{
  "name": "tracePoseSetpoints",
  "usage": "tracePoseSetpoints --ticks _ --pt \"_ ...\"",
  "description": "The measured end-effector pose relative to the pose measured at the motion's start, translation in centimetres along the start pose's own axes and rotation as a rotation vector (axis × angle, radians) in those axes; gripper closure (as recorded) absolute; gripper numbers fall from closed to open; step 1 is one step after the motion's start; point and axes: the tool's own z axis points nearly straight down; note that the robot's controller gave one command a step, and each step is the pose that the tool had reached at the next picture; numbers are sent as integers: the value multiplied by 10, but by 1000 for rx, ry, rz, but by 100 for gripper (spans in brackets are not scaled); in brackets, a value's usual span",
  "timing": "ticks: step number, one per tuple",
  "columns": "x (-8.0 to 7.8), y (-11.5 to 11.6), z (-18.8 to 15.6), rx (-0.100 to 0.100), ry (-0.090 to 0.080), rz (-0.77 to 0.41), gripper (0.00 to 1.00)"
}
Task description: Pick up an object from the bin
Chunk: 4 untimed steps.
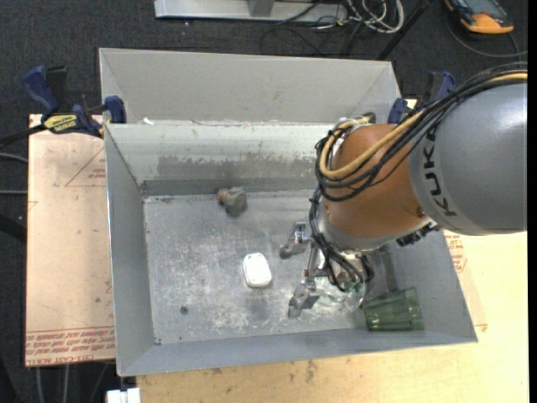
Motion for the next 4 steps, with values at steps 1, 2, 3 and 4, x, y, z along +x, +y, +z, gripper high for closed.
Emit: tracePoseSetpoints --ticks 1,2,3,4 --pt "-28 10 38 1 -7 -302 0" --pt "-37 14 60 1 -6 -469 0" --pt "-49 24 51 0 -5 -554 0" --pt "-50 33 81 0 -5 -590 0"
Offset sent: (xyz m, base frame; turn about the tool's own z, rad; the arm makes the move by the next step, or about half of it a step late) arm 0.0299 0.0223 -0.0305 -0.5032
